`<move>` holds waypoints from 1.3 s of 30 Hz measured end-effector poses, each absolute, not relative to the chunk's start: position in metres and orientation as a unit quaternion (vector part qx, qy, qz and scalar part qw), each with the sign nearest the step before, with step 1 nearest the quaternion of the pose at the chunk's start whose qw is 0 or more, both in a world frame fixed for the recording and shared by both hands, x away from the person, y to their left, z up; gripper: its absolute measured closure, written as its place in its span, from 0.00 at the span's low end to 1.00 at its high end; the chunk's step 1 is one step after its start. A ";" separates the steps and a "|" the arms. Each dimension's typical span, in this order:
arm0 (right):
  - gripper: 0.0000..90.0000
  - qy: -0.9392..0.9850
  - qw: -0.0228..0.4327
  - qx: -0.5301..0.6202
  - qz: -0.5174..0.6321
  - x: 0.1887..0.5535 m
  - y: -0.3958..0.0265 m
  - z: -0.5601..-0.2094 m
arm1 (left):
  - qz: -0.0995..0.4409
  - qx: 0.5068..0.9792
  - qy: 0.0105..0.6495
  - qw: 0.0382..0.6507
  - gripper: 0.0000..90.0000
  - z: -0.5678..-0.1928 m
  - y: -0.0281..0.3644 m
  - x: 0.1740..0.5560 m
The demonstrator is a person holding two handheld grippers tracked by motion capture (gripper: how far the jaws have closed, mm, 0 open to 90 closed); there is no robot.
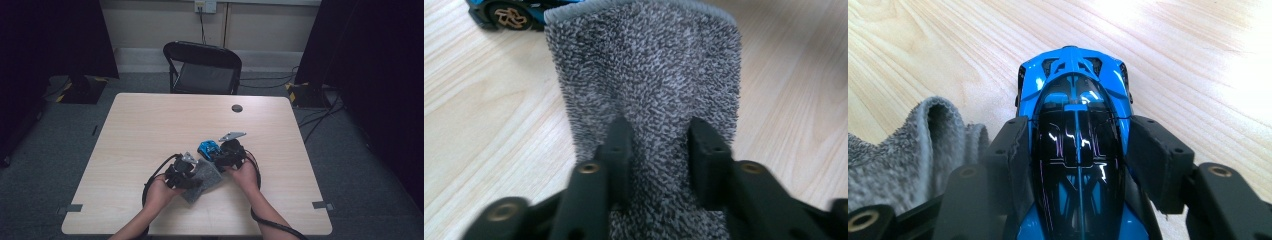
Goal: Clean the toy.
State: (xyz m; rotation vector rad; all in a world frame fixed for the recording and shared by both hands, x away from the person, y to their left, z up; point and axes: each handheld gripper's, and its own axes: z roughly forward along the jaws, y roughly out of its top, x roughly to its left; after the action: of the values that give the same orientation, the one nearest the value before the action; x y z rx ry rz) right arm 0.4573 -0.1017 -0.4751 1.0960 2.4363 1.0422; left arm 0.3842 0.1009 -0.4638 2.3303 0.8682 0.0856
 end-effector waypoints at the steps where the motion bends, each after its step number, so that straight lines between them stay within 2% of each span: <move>1: 0.48 0.842 0.136 0.379 0.360 0.458 -0.102 -0.475 | 0.041 0.885 0.330 0.324 0.64 -0.463 0.100 0.384; 4: 0.48 0.844 0.135 0.378 0.356 0.458 -0.101 -0.474 | 0.060 0.879 0.325 0.342 0.53 -0.456 0.094 0.385; 13: 0.48 0.844 0.135 0.378 0.354 0.457 -0.101 -0.474 | 0.062 0.898 0.306 0.311 0.53 -0.475 0.076 0.390; 15: 0.48 0.844 0.136 0.378 0.355 0.457 -0.101 -0.474 | 0.062 0.898 0.305 0.311 0.58 -0.476 0.076 0.391; 18: 0.48 0.844 0.137 0.377 0.357 0.457 -0.102 -0.475 | 0.048 0.900 0.306 0.306 0.75 -0.475 0.075 0.393; 20: 0.48 0.844 0.137 0.377 0.357 0.457 -0.102 -0.475 | 0.047 0.902 0.309 0.297 0.83 -0.473 0.071 0.392; 25: 0.48 0.845 0.135 0.377 0.353 0.457 -0.102 -0.474 | 0.021 0.909 0.280 0.307 0.85 -0.469 0.060 0.382; 29: 0.48 0.846 0.136 0.376 0.352 0.457 -0.102 -0.473 | 0.020 0.904 0.295 0.310 0.84 -0.474 0.062 0.390; 31: 0.48 0.847 0.135 0.375 0.353 0.457 -0.103 -0.474 | 0.028 0.902 0.303 0.307 0.81 -0.473 0.061 0.390; 32: 0.48 0.846 0.135 0.375 0.353 0.456 -0.103 -0.474 | 0.046 0.904 0.298 0.303 0.76 -0.473 0.061 0.388; 33: 0.48 0.847 0.136 0.374 0.353 0.456 -0.103 -0.474 | 0.070 0.904 0.294 0.303 0.66 -0.472 0.060 0.386; 34: 0.48 0.847 0.135 0.374 0.352 0.457 -0.103 -0.473 | 0.077 0.901 0.299 0.304 0.52 -0.471 0.061 0.385; 35: 0.48 0.847 0.135 0.374 0.352 0.457 -0.103 -0.473 | 0.077 0.901 0.299 0.304 0.45 -0.471 0.061 0.385; 38: 0.49 0.848 0.134 0.375 0.350 0.457 -0.102 -0.473 | 0.086 0.899 0.306 0.301 0.42 -0.475 0.066 0.385; 39: 0.49 0.848 0.134 0.375 0.350 0.457 -0.102 -0.473 | 0.074 0.900 0.308 0.301 0.45 -0.477 0.066 0.386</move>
State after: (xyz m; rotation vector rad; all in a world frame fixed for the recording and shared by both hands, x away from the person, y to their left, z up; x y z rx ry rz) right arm 0.4569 -0.1021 -0.4729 1.0864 2.4580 1.0131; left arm 0.3856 0.0659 -0.4770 2.3873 0.8161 0.1971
